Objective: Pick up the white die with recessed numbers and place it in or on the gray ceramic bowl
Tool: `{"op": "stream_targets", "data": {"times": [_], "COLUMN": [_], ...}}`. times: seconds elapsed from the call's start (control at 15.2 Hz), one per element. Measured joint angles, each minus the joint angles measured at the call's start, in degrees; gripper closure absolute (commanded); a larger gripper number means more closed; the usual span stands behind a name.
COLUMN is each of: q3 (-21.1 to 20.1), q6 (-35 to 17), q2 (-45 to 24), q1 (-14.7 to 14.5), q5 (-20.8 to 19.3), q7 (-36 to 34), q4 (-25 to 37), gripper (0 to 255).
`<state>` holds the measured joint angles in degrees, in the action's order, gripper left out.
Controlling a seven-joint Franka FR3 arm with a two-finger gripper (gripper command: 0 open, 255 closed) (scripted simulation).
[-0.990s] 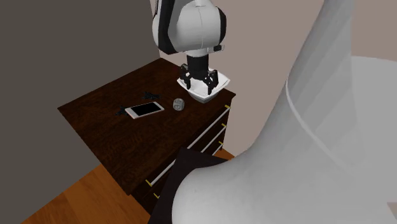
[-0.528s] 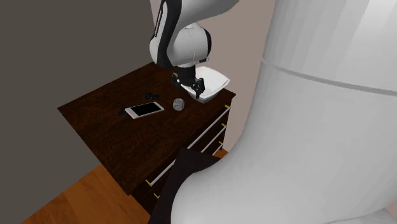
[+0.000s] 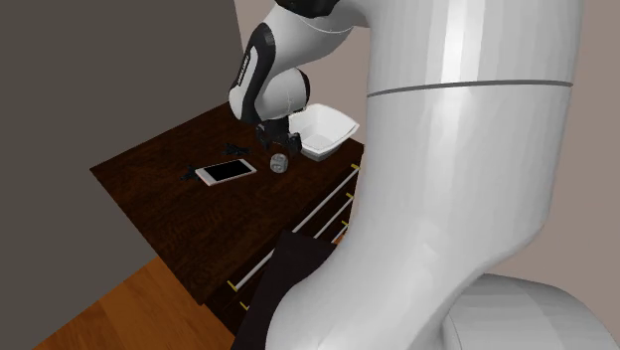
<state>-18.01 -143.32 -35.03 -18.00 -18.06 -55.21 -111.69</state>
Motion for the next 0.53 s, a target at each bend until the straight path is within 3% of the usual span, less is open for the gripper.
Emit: {"op": "stream_targets", "data": {"times": [0.53], "q3": [2.07], "q6": [-2.69], "q2": [-7.55], "q1": [-2.69], "q5": [-2.03], "q7": [-1.86], "q4": [4.99], "gripper": [0]}}
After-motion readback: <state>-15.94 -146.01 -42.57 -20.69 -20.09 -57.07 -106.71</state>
